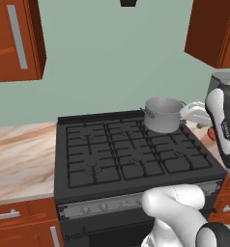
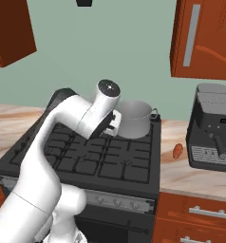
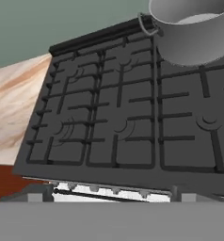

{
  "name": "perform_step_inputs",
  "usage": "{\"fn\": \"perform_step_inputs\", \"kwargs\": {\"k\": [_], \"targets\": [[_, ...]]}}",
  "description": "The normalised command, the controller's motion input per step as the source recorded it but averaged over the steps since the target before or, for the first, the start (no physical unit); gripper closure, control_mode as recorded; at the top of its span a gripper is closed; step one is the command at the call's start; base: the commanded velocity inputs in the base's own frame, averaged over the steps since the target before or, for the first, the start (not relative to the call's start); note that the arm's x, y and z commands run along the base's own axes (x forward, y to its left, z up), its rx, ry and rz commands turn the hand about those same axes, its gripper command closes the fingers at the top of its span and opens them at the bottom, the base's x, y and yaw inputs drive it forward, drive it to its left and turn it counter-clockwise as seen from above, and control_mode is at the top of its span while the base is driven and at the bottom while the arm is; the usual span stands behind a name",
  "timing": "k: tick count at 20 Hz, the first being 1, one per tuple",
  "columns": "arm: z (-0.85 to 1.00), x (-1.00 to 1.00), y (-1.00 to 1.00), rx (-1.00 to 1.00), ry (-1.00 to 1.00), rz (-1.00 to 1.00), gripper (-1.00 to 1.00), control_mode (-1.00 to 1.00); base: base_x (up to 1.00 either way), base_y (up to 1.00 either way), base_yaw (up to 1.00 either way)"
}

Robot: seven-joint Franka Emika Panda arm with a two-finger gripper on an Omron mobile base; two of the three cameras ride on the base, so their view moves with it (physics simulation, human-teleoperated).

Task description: Turn on the burner for the pot on the stove. Wait thirty seconds for the pot to heat up. Then add the sweet potato to the pot.

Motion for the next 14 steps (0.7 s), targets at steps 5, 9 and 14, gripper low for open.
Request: {"fn": "perform_step_inputs", "kwargs": {"k": [5,9,14], "targets": [[-0.36,-0.58,-0.63,0.23,-0.10,0.00,-1.00,-1.00,0.00,0.00,0.00],[-0.38,-0.63,-0.63,0.20,-0.17,0.00,-1.00,-1.00,0.00,0.00,0.00],[-0.42,-0.55,-0.60,0.15,-0.26,0.00,-1.00,-1.00,0.00,0.00,0.00]]}}
